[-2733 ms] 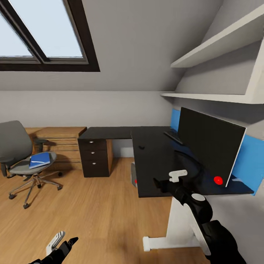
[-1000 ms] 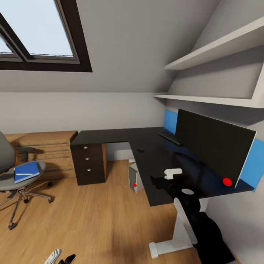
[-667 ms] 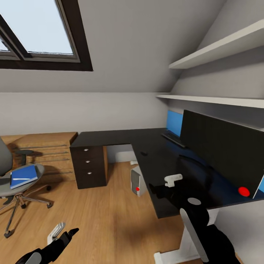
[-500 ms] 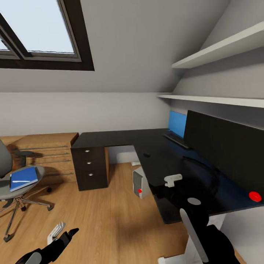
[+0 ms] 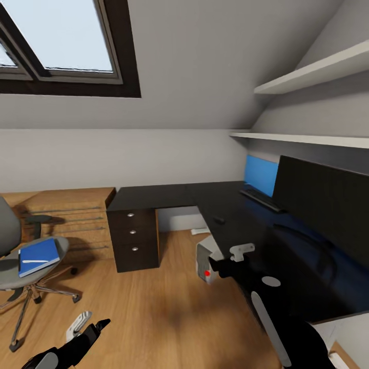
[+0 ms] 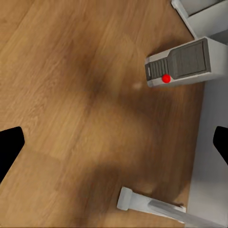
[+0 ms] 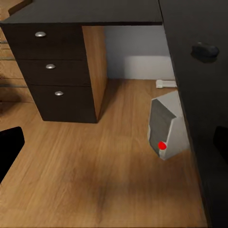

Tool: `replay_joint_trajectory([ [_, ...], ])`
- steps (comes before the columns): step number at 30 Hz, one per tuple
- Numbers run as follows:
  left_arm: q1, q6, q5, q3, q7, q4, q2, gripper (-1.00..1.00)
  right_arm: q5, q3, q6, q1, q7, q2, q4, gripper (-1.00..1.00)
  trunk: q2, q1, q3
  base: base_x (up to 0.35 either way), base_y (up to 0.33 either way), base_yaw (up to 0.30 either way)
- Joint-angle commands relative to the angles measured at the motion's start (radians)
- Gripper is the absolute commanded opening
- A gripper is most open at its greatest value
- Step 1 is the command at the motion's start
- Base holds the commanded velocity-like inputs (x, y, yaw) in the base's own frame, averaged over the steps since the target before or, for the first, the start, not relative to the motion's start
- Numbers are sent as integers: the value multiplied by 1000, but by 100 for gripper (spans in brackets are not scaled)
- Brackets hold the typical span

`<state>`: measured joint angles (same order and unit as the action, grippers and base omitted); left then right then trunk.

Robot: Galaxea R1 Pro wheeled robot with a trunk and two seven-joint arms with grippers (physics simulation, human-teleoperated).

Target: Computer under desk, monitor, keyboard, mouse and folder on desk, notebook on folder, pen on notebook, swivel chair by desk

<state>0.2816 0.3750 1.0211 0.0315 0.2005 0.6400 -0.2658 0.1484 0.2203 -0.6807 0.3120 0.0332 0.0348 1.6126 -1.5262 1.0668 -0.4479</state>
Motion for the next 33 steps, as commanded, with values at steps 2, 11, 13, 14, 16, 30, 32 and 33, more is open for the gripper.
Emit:
replay_joint_trajectory([
  [2,1,3,8,3,0,0,-1,100,4,1,-5,1,-1,0,1,100,-1,0,-1,133,299,0],
  [11,1,4,9,4,0,0,-1,100,4,1,-5,1,-2,0,1,100,-1,0,-1,34,312,0],
  [13,1,4,10,4,0,0,0,100,3,1,-5,1,-2,0,0,100,-1,0,-1,4,316,0],
  [14,1,4,10,4,0,0,0,100,3,1,-5,1,-2,0,-1,100,-1,0,-1,2,316,0],
  [16,1,4,10,4,0,0,0,100,2,0,-6,1,-2,0,-7,100,-1,0,-1,14,316,0],
  [30,1,0,2,6,1,1,7,100,-4,47,-1,2,11,1,-375,100,-1,0,-1,195,178,0],
  [32,2,0,2,6,1,1,8,100,-4,57,-1,2,11,1,-384,100,-1,0,-1,57,31,0],
  [33,1,0,3,6,1,1,9,100,-4,65,-1,2,11,1,-386,100,-1,0,-1,36,20,0],
])
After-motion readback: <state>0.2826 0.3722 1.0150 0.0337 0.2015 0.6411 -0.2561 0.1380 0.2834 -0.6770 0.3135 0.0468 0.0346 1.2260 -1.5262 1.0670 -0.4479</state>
